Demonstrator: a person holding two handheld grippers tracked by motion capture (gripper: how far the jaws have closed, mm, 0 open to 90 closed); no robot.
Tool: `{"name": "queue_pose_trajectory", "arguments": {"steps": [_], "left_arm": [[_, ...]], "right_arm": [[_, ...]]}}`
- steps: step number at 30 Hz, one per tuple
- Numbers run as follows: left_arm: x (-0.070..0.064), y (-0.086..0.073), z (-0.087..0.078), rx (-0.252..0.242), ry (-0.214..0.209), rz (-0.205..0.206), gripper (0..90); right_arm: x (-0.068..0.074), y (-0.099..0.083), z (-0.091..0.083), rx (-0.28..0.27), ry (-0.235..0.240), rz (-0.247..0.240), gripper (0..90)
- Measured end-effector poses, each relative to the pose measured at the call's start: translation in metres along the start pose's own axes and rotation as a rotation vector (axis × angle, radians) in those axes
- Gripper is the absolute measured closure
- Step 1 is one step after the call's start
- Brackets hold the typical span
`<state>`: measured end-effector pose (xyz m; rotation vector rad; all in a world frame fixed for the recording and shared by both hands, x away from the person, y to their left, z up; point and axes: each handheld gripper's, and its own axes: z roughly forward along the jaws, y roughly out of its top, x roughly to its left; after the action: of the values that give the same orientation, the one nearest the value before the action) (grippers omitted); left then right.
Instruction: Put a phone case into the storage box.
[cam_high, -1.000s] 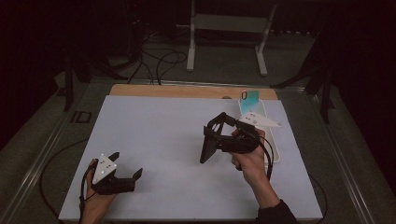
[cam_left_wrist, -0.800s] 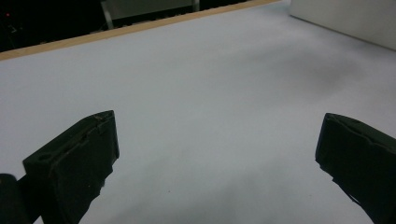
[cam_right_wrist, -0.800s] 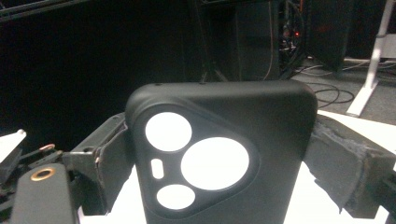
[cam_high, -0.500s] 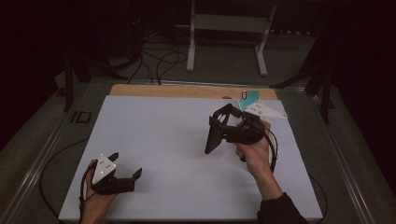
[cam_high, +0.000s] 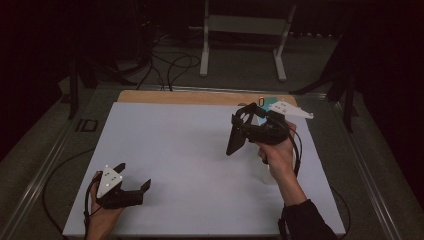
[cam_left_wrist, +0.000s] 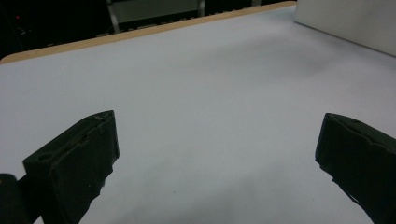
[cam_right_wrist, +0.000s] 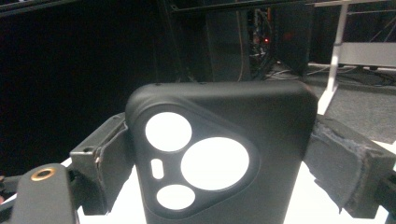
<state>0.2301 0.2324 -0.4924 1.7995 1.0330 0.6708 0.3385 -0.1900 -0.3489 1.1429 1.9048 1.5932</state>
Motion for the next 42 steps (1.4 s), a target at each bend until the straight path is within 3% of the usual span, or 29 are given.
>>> {"name": "queue_pose_trajectory", "arguments": {"steps": [31,42], "left_arm": [[-0.002,0.0,0.0,0.002,0.004,0.011,0.1],[-0.002,0.0,0.0,0.001,0.005,0.011,0.1]], "right_arm": [[-0.032,0.017,0.004,-0.025,-0.102,0.006,14.0],[-0.051,0.025,0.006,-0.028,-0.173,0.009,14.0]]}}
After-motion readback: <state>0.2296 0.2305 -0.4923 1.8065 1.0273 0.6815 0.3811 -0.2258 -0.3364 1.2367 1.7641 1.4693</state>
